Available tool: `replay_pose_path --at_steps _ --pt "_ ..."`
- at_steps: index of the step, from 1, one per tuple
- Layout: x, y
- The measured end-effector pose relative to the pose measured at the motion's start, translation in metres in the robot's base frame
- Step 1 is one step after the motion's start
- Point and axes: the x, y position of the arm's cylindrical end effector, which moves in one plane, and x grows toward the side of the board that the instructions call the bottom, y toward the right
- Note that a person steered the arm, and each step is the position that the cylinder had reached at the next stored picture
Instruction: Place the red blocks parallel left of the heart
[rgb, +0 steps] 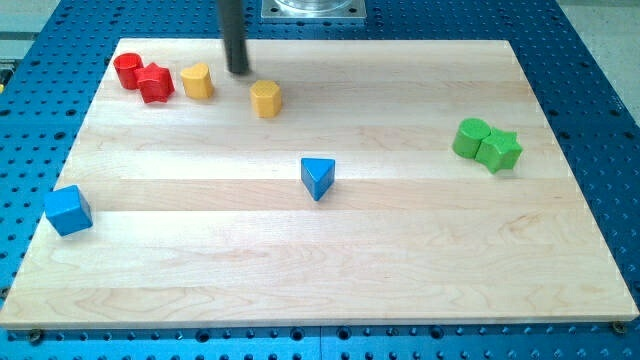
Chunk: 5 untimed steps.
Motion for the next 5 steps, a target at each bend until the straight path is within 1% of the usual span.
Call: replay_pose_path --at_steps 1,2,3,4,5 --pt "0.010 -0.042" --pt "0.043 -0.033" --pt "0.082 -0.001" --pt "0.011 -0.019" --pt "-0.039 -0.070"
